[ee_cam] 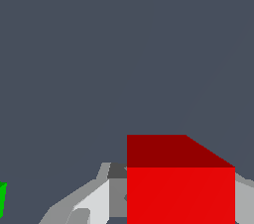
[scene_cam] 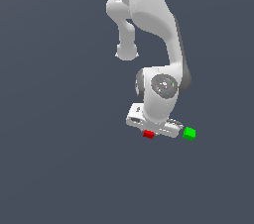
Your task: Stack the red cube on top of the green cube.
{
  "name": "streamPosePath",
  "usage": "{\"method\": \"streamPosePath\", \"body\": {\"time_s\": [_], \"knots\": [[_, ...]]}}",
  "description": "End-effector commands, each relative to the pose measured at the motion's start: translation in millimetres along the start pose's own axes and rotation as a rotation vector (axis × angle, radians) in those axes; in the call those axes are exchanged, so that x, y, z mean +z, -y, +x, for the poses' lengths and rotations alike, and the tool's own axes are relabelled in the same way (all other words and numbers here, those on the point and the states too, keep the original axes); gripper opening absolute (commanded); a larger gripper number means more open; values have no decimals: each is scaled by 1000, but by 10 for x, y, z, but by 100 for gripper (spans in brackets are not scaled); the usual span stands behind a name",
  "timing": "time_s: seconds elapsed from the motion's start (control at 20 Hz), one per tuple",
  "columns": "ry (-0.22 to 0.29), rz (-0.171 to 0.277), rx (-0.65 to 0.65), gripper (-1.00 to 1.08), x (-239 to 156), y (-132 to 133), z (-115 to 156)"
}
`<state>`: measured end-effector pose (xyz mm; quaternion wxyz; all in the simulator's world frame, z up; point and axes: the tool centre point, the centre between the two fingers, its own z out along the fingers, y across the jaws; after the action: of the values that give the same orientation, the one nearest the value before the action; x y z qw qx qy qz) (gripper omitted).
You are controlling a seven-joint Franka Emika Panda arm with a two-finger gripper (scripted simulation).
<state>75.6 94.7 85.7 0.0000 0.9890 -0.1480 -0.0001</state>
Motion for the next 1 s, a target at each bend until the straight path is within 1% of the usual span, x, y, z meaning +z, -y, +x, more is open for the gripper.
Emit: {"method": "streamPosePath", "body": {"time_s": [0.0,0.25,0.6,0.8,0.95], "knots": [[0,0,0,-100,-158,-1,-2],[0,0,0,-100,-324,2,5],[-1,0,0,-100,-323,39,-4],[-1,0,0,-100,-272,198,-76],[-1,0,0,-100,-208,402,-166]]}}
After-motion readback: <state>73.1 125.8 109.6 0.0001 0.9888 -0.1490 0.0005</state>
